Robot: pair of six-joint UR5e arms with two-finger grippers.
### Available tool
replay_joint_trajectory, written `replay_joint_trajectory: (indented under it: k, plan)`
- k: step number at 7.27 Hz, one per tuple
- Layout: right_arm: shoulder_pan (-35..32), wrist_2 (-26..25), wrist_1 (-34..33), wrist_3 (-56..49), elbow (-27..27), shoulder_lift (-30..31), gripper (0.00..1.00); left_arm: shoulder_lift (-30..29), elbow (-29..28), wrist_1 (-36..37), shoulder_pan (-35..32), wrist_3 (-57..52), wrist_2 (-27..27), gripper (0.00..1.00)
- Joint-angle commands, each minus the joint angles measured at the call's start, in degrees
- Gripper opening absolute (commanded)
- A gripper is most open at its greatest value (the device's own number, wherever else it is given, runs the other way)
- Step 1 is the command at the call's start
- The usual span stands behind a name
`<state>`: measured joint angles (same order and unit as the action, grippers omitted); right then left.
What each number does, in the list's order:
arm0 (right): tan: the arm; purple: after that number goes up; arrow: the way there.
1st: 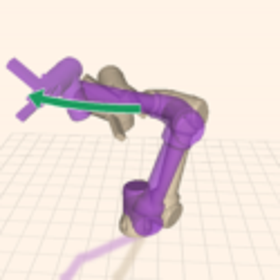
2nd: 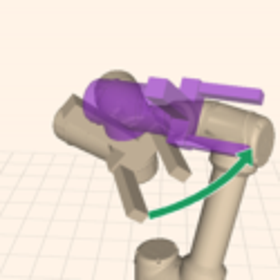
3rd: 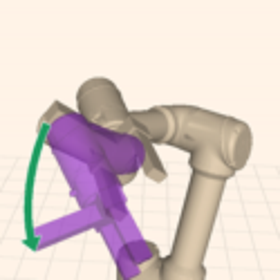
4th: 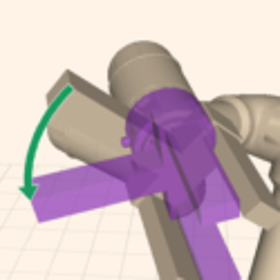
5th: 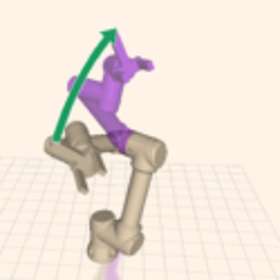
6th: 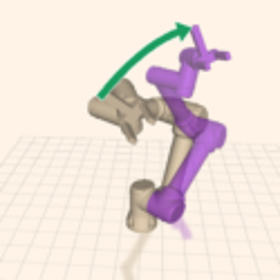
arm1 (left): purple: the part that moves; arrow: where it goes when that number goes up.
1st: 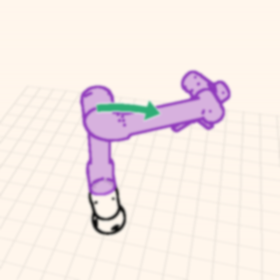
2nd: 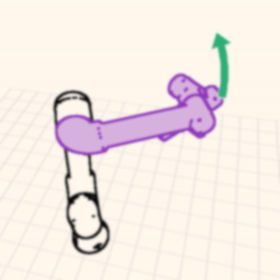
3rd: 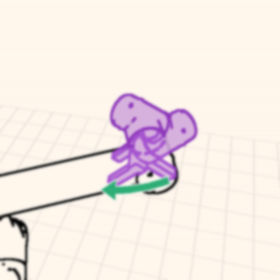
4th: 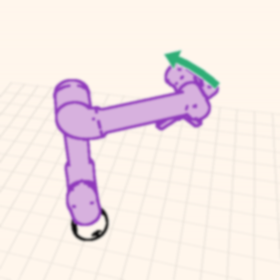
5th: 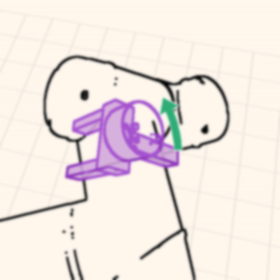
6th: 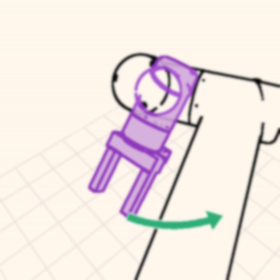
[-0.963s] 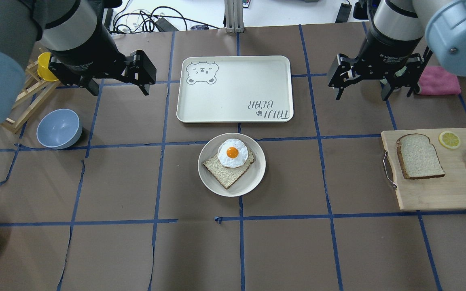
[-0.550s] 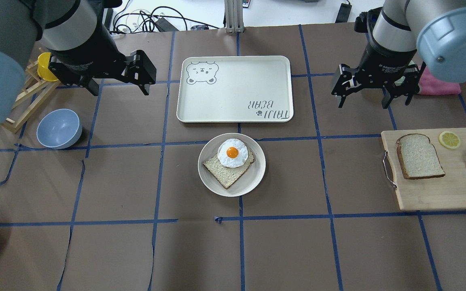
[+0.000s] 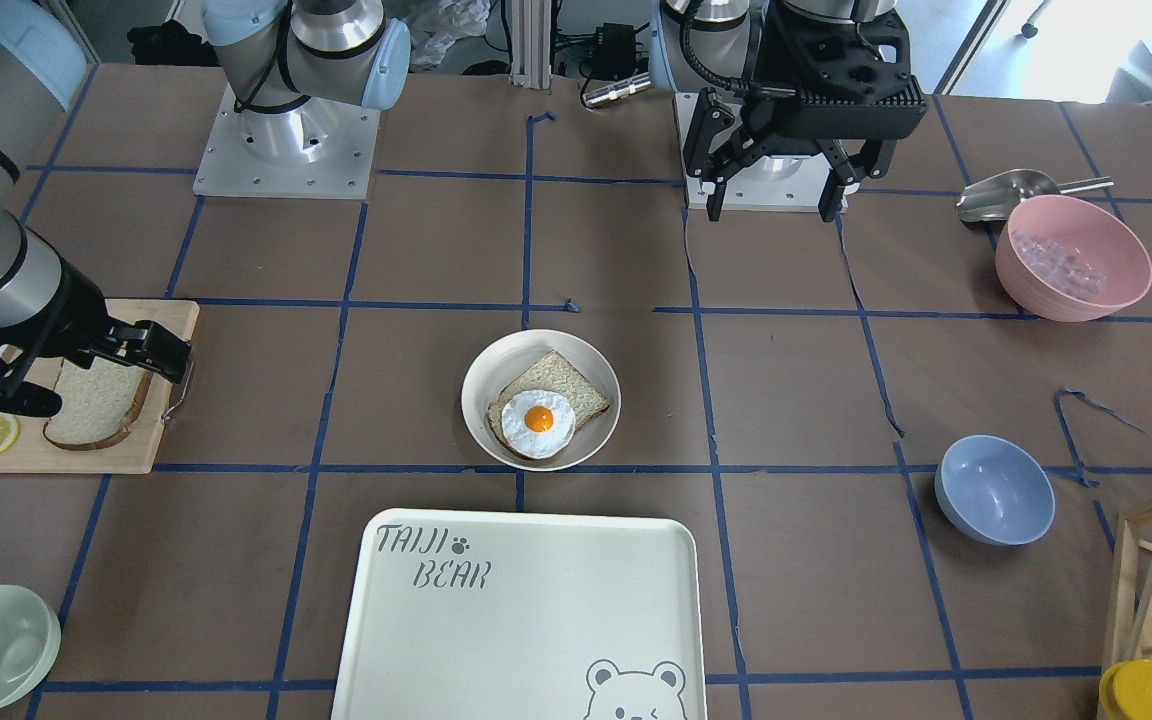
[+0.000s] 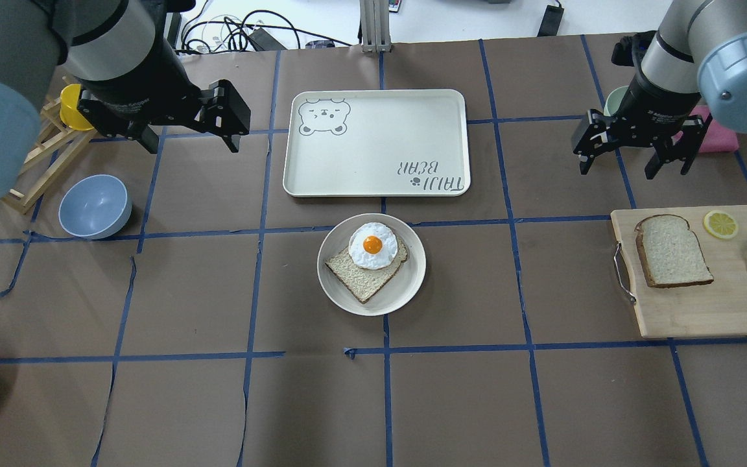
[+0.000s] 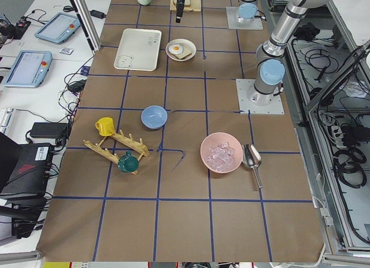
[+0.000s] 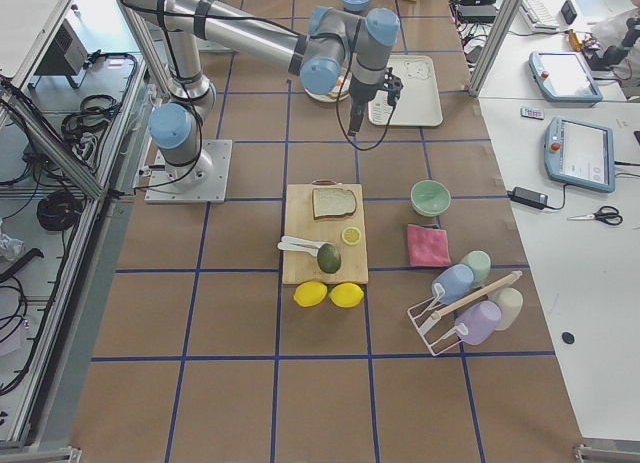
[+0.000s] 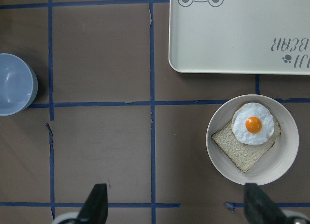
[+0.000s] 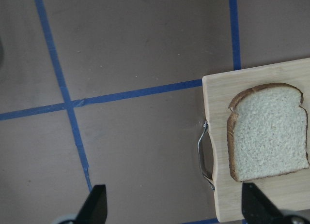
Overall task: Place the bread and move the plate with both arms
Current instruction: 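Move the right gripper toward the bread slice on the wooden cutting board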
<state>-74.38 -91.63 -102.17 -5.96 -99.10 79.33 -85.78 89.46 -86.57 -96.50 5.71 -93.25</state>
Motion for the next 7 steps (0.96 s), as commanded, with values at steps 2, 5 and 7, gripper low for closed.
replay_joint_trajectory:
  k: [2, 5, 7]
  plan:
    - [4.7, -2.2, -10.8, -3.4, -6.2, -4.4, 0.83, 0.0, 0.0, -0.1, 0.0, 0.0, -0.1, 1.00]
    - [5.1, -2.7, -12.4, -3.0, -6.3, -8.1, 0.60, 0.0, 0.0, -0.1, 0.0, 0.0, -0.2, 1.00]
    - [5.1, -6.0, -13.5, -2.6, -6.3, -9.7, 0.60, 0.0, -0.1, -0.1, 0.0, 0.0, -0.2, 1.00]
